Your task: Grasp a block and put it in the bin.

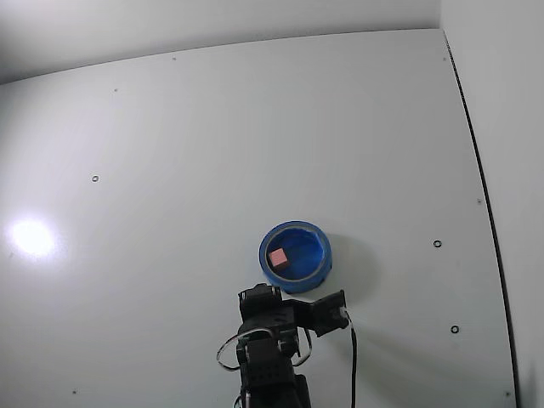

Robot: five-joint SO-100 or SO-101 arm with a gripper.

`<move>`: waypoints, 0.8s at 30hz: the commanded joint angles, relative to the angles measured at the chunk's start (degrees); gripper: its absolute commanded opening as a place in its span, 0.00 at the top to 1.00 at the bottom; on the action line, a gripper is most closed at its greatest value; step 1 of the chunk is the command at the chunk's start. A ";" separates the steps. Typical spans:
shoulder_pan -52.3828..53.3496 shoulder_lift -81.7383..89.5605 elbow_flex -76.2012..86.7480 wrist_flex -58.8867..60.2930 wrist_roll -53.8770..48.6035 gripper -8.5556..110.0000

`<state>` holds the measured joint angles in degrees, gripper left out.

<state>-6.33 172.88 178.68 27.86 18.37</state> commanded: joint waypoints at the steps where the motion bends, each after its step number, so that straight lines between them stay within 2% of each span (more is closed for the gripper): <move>1: -0.18 1.05 -1.14 -0.26 -0.44 0.93; 24: -0.35 0.97 -1.14 -0.26 0.44 0.92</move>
<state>-6.33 172.88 178.68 27.86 18.46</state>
